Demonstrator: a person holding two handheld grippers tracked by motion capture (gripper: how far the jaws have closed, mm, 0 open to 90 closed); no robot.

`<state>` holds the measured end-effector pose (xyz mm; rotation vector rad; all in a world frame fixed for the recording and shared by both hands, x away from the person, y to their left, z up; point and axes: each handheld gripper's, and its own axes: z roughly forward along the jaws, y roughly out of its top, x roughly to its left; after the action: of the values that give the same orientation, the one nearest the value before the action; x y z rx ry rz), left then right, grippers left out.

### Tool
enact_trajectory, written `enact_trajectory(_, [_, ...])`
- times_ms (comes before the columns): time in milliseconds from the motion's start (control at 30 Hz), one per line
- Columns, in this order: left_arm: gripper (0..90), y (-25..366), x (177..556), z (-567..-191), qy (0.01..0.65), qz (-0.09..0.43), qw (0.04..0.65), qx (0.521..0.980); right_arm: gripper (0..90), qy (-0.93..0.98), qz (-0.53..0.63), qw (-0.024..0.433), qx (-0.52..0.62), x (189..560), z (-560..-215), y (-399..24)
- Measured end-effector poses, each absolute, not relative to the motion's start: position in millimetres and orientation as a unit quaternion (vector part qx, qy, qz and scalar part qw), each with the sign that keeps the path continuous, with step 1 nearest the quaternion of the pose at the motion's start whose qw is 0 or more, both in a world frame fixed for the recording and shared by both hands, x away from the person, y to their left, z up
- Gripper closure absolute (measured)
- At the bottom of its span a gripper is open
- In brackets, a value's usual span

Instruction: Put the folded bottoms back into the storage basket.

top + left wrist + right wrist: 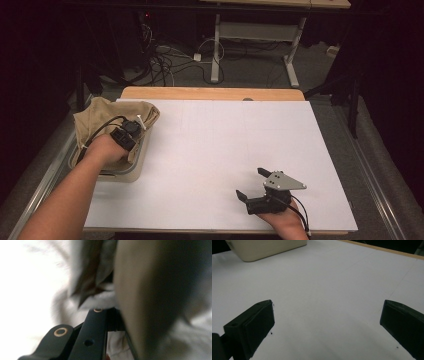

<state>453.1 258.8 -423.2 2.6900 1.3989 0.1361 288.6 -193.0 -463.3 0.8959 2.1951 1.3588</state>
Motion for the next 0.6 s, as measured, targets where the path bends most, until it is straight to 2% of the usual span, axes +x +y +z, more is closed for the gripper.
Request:
enact_trajectory(133, [87.3, 270, 457, -397, 0.474, 0.072, 0.074, 0.875, 0.8, 0.787, 0.486, 0.204, 0.321, 288, -463, -194])
enact_trajectory(300, [87.4, 271, 472, -373, 0.483, 0.108, 0.135, 0.858, 1.1, 0.785, 0.488, 0.204, 0.322, 287, -463, -195])
enact_trajectory(500, [87.4, 256, 497, -380, 0.486, 0.111, 0.168, 0.85, 1.3, 0.786, 0.486, 0.204, 0.324, 288, -464, -195])
enact_trajectory(600, [87.4, 250, 509, -392, 0.49, 0.108, 0.158, 0.851, 1.3, 0.786, 0.484, 0.205, 0.325, 289, -465, -196])
